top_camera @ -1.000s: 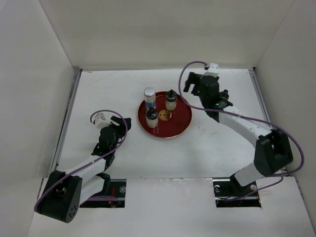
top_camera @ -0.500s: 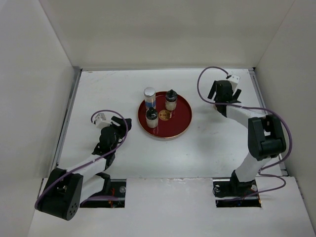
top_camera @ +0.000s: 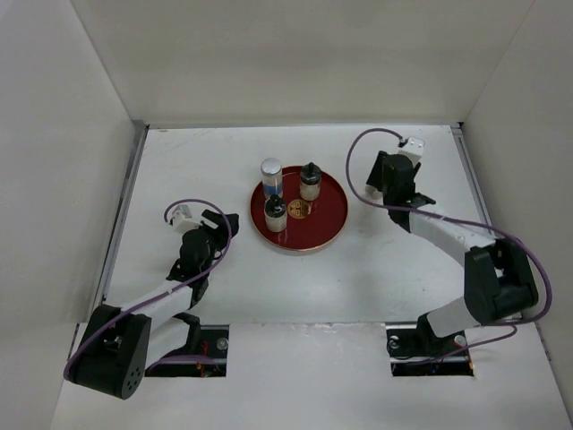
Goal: Organize the condiment bottles
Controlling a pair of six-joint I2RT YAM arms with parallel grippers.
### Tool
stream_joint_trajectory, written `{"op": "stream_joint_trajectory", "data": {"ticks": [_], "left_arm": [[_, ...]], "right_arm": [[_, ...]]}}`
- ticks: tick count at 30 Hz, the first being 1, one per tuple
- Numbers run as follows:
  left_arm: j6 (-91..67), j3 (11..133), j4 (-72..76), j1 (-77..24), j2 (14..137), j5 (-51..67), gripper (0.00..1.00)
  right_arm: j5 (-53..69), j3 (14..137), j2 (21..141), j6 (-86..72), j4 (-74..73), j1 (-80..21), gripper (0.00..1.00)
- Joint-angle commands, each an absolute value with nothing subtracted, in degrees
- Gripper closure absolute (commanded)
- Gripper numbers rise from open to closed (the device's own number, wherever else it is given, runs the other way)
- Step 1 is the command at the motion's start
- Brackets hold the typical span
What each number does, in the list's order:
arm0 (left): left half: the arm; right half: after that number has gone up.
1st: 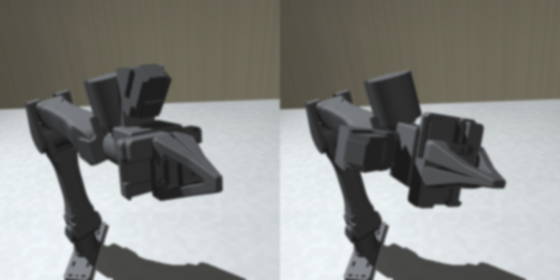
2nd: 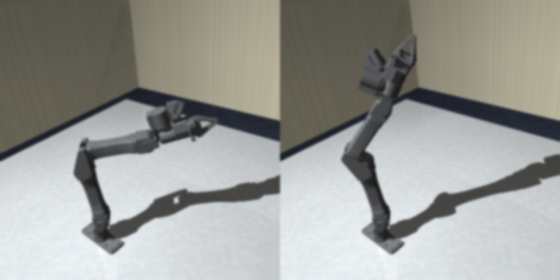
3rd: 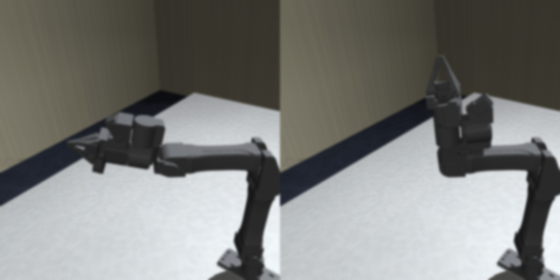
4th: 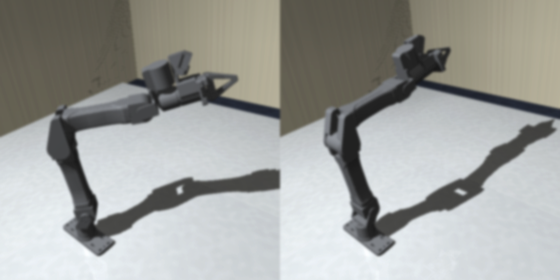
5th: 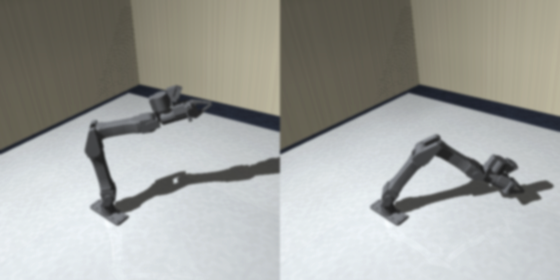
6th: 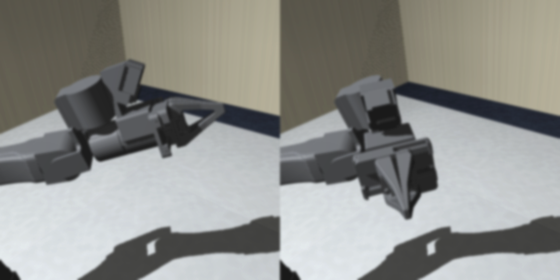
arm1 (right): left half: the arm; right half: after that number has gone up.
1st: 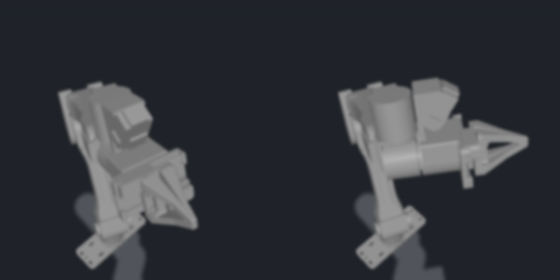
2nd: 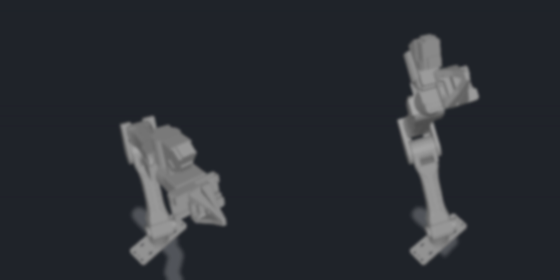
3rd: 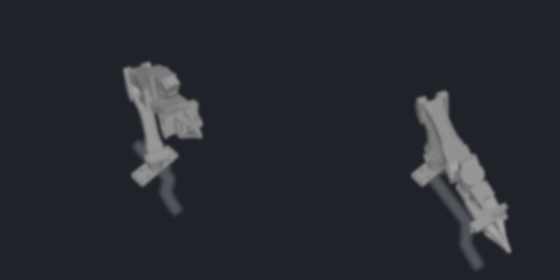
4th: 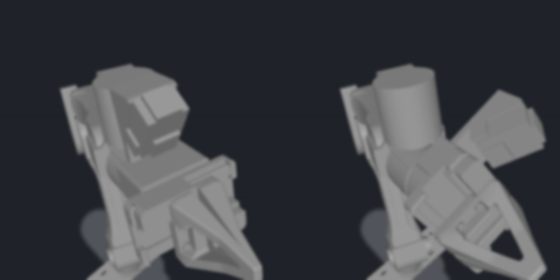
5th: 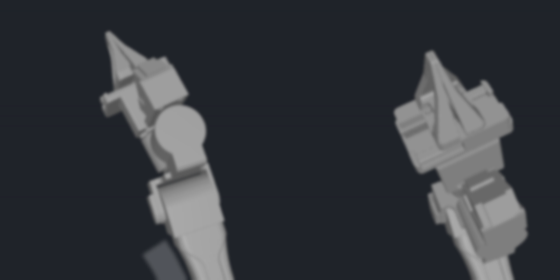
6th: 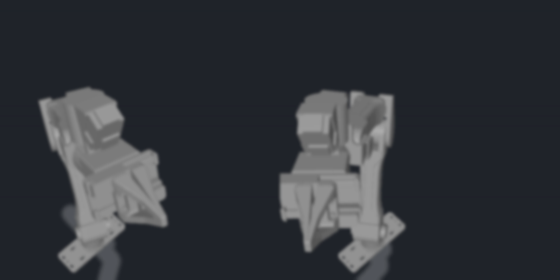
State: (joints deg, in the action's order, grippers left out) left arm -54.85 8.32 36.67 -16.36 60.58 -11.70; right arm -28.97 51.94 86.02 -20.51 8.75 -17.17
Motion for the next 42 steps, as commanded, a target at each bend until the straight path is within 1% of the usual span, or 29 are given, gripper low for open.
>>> {"op": "stream_joint_trajectory", "data": {"ticks": [1,4,8,12,16,18,21,22,26,30,35,38,42], "left_arm": [[-54.9,9.1,39.3,-15.9,60.7,-10.4,0.32],[-55.1,9.5,38.8,-15.6,61.3,-10.1,0.31],[-55.9,9.6,37.6,-14.3,60.1,-8.9,0.29],[-56.2,9.4,37.2,-13.2,59.4,-7.8,0.29],[-56.3,9.3,37.2,-13.1,59.4,-7.7,0.28],[-56.3,9.3,37.2,-13.0,59.3,-7.6,0.28],[-56.3,9.5,37.2,-13.1,60.0,-8.1,0.27],[-56.3,9.5,37.2,-13.0,60.3,-8.0,0.27],[-56.5,9.8,37.2,-12.6,60.7,-7.6,0.26],[-56.6,10.1,37.0,-12.5,61.0,-7.1,0.26],[-56.8,10.5,37.5,-12.9,62.8,-6.9,0.25],[-57.0,10.5,38.0,-12.6,62.8,-6.5,0.25],[-57.0,10.3,38.9,-12.0,64.0,-6.3,0.25]], "right_arm": [[-28.6,51.9,80.3,-20.6,14.1,-25.3,0.37],[-27.2,51.7,80.4,-20.6,14.7,-32.2,0.37],[-25.8,53.3,84.5,-20.5,15.7,-39.4,0.37],[-26.2,55.8,90.2,-19.5,15.7,-43.0,0.36],[-27.2,55.6,91.5,-18.4,16.2,-44.5,0.33],[-27.0,55.8,92.0,-18.0,15.6,-45.0,0.27],[-28.0,54.8,91.6,-17.4,15.5,-45.8,0.05],[-28.2,54.5,90.9,-17.3,15.5,-45.9,0.0],[-29.0,52.4,84.0,-15.9,17.1,-45.9,0.0],[-30.8,47.0,75.4,-16.8,24.1,-42.3,0.0],[-39.4,37.7,68.1,-23.2,30.3,-35.0,0.0],[-40.7,33.3,66.8,-28.9,29.9,-29.1,0.0],[-39.6,30.4,69.9,-34.1,29.8,-23.3,0.0]]}}
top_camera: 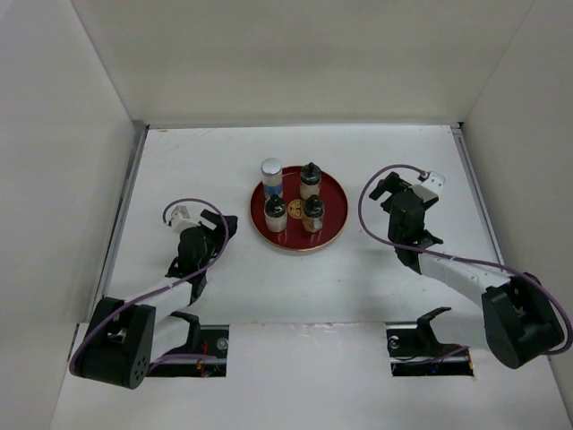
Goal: Organize the condiment bottles
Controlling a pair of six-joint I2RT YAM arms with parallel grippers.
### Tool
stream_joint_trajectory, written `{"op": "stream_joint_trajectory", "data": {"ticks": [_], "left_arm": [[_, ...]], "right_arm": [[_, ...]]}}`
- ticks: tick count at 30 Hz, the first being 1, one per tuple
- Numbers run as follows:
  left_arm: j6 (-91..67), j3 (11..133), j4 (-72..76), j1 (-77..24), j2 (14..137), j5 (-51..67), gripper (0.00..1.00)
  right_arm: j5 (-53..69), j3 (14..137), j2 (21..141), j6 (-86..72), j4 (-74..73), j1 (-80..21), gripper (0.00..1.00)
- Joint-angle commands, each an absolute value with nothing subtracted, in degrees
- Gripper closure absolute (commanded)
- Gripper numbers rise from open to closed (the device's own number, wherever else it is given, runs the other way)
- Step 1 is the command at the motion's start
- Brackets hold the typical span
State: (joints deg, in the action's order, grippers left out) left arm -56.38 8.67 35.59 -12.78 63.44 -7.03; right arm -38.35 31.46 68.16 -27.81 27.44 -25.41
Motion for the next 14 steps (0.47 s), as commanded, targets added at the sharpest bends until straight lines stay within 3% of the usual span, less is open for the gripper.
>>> {"op": "stream_joint_trajectory", "data": {"ticks": [1,14], "left_arm": [[-56.9,10.3,39.1,-11.8,64.1,-6.2,0.25],[-55.8,10.0,39.9,-10.9,63.5,-5.7,0.25]], "right_arm": [[-38.7,30.4,70.7,-34.9,29.7,-22.7,0.0],[-36.9,31.3,74.7,-32.2,32.3,-23.7,0.0]]}}
